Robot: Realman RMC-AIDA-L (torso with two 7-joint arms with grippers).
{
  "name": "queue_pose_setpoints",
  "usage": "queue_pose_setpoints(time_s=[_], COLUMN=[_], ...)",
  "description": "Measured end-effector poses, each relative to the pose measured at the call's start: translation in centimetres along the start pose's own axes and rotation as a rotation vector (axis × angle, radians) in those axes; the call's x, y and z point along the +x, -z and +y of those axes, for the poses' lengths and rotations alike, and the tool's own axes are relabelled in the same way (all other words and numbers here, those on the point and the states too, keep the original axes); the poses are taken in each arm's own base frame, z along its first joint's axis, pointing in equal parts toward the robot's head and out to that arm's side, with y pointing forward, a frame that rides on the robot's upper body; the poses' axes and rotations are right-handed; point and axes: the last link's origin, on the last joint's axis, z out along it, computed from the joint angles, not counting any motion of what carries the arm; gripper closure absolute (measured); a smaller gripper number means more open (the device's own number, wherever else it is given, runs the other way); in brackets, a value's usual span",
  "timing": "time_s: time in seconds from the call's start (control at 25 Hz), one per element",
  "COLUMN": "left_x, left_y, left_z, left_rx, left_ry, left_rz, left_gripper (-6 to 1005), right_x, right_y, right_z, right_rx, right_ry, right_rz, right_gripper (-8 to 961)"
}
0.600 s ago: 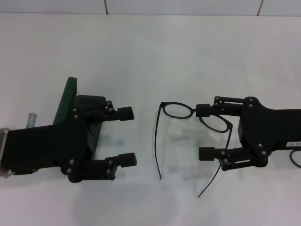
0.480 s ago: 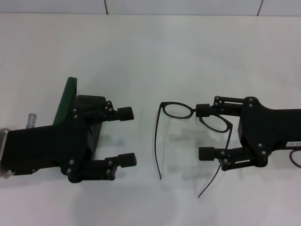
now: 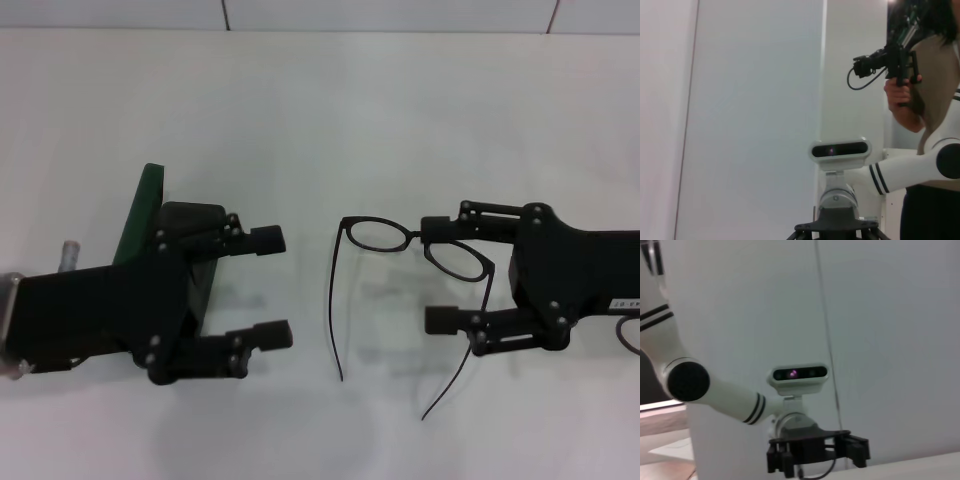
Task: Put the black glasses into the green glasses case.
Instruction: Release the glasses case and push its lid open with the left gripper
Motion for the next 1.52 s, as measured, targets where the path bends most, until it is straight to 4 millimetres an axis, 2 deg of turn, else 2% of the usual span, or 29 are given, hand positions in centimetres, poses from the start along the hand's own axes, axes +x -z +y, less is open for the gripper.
queue_pose_setpoints(time_s=[0.08, 0.2, 0.36, 0.52, 0.56, 0.6, 0.8, 1.0, 1.16, 1.2, 1.52], left_x=[0.2, 1.8, 4.1, 7.4, 8.4, 8.4, 9.3, 8.9, 8.6, 8.2, 7.0], left_y=[-0.2, -1.4, -2.8, -5.5, -6.2, -6.2, -5.7, -4.6, -4.2, -3.9, -3.2], left_z=[-0.3, -0.9, -1.1, -2.9, -3.8, -3.8, -5.9, -6.9, -6.9, -6.8, -7.0], left_rx=[0.009, -0.004, 0.039, 0.244, 0.376, 0.376, 0.693, 0.915, 0.969, 1.026, 1.054], left_ry=[0.027, 0.103, 0.081, 0.114, 0.145, 0.145, 0.286, 0.359, 0.375, 0.392, 0.437], left_rz=[0.004, -0.004, -0.135, -0.338, -0.465, -0.465, -0.684, -0.873, -0.933, -0.992, -1.034], left_gripper=[204, 205, 207, 208, 208, 209, 211, 212, 213, 213, 213], right_x=[0.3, 0.6, 1.0, 1.8, 2.4, 2.4, 3.2, 3.2, 3.2, 3.2, 3.2], right_y=[0.4, 1.6, 3.9, 6.7, 7.6, 7.6, 8.3, 8.3, 8.2, 8.2, 8.2], right_z=[-0.3, -0.8, -0.9, 0.1, 0.7, 0.7, 1.1, 0.9, 0.7, 0.7, 0.5], right_rx=[0.035, 0.106, 0.208, 0.314, 0.355, 0.355, 0.402, 0.404, 0.405, 0.406, 0.412], right_ry=[-0.003, -0.015, -0.028, -0.036, -0.042, -0.042, -0.053, -0.044, -0.035, -0.035, -0.026], right_rz=[-0.016, -0.062, -0.131, -0.180, -0.196, -0.196, -0.224, -0.219, -0.214, -0.213, -0.207], right_gripper=[112, 112, 112, 112, 112, 112, 112, 112, 111, 111, 111])
